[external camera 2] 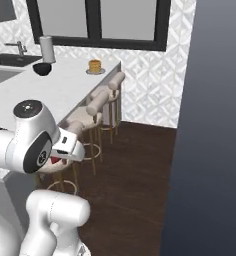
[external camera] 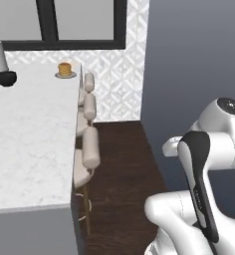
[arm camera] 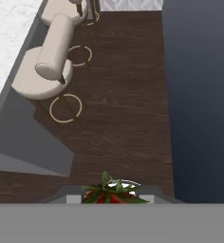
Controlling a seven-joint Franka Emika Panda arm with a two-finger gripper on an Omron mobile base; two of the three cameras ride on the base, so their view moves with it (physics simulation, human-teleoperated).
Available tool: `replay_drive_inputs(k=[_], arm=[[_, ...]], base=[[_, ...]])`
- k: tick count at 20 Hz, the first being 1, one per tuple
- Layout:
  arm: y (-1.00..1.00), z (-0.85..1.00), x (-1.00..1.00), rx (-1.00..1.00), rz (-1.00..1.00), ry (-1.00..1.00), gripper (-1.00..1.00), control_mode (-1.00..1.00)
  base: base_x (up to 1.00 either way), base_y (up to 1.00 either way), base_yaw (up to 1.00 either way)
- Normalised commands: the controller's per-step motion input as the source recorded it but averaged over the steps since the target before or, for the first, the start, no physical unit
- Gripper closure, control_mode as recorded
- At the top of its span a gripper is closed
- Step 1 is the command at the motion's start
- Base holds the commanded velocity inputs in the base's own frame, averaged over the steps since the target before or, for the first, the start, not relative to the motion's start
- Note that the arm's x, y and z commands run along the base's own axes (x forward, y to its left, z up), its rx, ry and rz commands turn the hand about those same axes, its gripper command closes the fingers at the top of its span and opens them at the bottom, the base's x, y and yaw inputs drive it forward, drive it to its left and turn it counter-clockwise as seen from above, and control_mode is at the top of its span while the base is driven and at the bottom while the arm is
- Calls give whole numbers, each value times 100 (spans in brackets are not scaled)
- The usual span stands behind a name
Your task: Take the strawberry from the fridge and place it on top of the pancake, located on the dining counter.
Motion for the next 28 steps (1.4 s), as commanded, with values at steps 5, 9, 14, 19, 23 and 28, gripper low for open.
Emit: replay_drive_inputs(k=[5, 9, 14, 19, 23, 28], arm=[[0, 0, 0, 0, 0, 0, 100, 100], [0, 0, 0, 0, 0, 0, 100, 100], [0, 0, 0, 0, 0, 0, 100, 100], [0, 0, 0, 0, 0, 0, 100, 100], [0, 0, 0, 0, 0, 0, 100, 100], [0, 0, 0, 0, 0, 0, 100, 100]], base=[[100, -100, 44], [100, -100, 43], [100, -100, 44], [100, -100, 45], [100, -100, 45], [100, -100, 47]])
